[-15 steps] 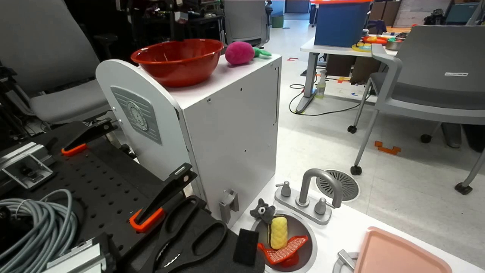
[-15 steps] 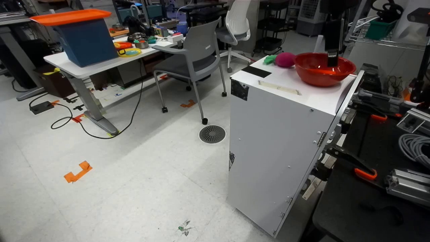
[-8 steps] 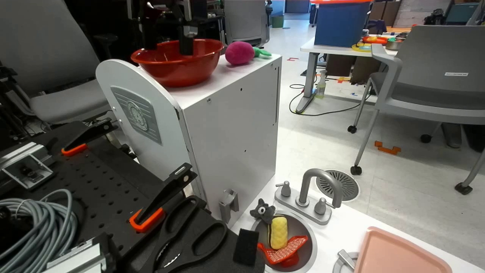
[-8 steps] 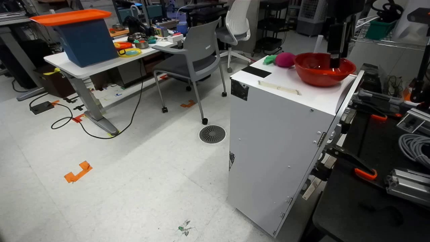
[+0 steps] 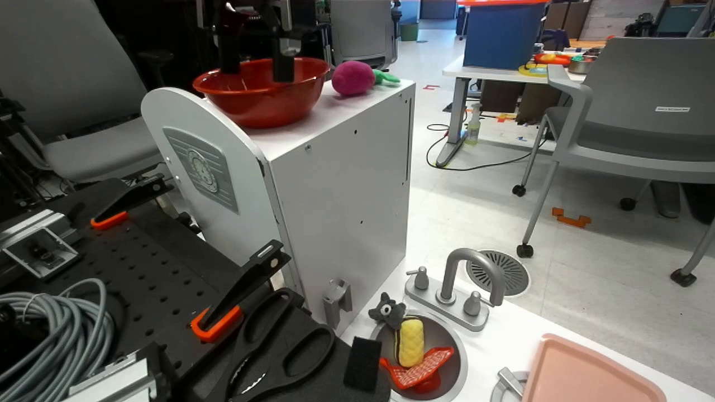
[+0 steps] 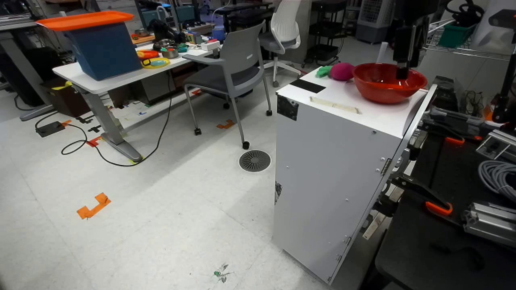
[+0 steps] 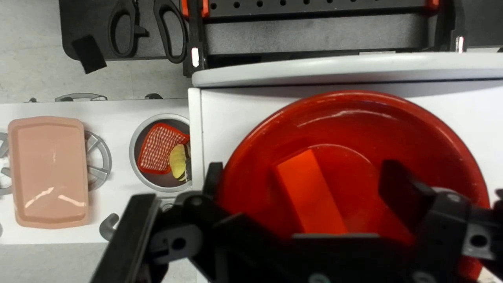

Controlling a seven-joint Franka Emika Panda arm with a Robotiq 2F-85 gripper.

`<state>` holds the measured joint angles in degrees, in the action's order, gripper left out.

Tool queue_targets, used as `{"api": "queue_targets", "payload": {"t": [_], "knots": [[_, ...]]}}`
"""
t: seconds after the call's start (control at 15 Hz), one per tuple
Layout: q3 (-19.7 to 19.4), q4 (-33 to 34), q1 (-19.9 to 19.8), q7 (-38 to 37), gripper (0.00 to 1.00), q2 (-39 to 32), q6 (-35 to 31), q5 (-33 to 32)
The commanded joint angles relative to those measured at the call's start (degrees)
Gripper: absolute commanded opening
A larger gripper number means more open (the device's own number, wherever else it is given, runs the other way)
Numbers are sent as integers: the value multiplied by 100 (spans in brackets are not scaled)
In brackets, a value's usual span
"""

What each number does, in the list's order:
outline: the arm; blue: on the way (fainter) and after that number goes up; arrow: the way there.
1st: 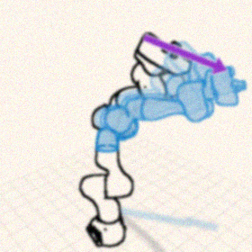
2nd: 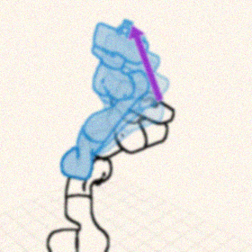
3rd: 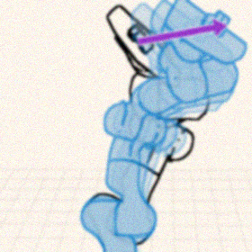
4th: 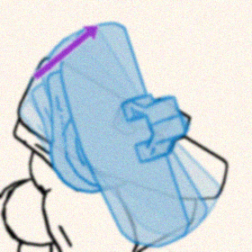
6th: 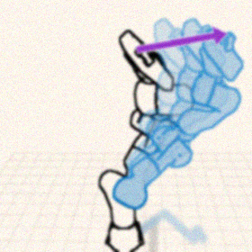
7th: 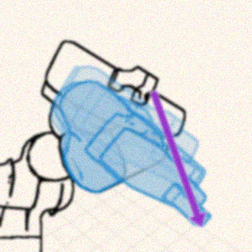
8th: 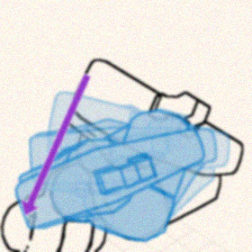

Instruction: Pick up the purple toy from the top of the cabinet and put it in the orange bowl.

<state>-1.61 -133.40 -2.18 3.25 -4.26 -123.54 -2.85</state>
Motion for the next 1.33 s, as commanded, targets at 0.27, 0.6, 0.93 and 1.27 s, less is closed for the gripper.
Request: {"api": "queue_targets", "payload": {"t": [0.27,0.6,0.93,1.27], "knots": [[-10,53,-13,154,100,8,-81,111],[51,153,48,324,100,-8,-160,41],[189,309,178,474,100,-32,-125,-24],[284,278,270,656,100,-34,-149,82]]}}
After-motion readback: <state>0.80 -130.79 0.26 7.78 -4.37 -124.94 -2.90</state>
